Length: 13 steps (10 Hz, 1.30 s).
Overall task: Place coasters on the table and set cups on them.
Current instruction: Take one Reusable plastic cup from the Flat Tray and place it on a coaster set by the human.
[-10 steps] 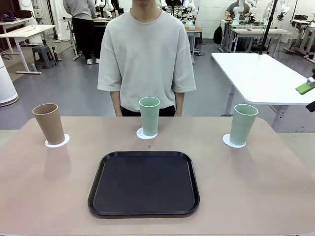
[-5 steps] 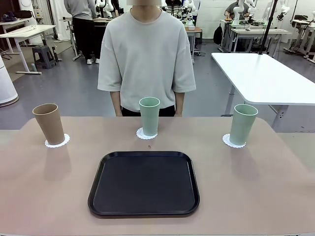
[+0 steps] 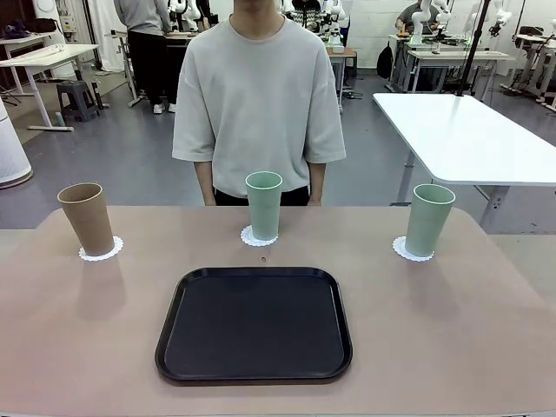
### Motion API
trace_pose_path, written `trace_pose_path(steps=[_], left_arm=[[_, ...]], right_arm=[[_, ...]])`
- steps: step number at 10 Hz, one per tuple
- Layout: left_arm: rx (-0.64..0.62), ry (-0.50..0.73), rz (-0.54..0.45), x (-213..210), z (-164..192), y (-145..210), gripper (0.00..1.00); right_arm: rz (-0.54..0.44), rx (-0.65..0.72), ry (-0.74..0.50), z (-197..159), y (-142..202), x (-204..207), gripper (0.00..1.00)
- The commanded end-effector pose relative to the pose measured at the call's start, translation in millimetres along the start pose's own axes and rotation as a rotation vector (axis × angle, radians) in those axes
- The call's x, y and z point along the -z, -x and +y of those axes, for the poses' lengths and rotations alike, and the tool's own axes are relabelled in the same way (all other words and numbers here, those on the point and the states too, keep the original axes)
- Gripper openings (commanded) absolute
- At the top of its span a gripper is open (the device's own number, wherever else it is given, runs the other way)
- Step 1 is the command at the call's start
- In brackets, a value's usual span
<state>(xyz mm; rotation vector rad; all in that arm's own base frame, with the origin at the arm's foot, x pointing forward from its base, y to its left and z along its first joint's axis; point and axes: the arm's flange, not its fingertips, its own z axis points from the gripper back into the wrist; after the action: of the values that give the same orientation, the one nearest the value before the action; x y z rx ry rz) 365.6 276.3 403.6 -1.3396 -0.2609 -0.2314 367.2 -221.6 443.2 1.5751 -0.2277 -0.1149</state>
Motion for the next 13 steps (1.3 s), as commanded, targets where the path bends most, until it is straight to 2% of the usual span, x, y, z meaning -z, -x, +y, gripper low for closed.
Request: trace_pose_path(steps=[1,5,6,13], left_arm=[[0.002,-0.003,-0.004,0,-3,1,1.0],[0.002,-0.003,-0.004,0,-3,1,1.0],[0.002,-0.003,-0.004,0,-3,1,1.0],[0.002,-0.003,-0.004,0,-3,1,1.0]], right_arm=[[0.058,-0.01,0.09,10,1,-3,1.0],[0.206,-0.012,0.283,41,-8,16,1.0],[0.13,-0.008,0.159,22,-4,5,1.0],[0.13,-0.008,0.159,22,-4,5,1.0]])
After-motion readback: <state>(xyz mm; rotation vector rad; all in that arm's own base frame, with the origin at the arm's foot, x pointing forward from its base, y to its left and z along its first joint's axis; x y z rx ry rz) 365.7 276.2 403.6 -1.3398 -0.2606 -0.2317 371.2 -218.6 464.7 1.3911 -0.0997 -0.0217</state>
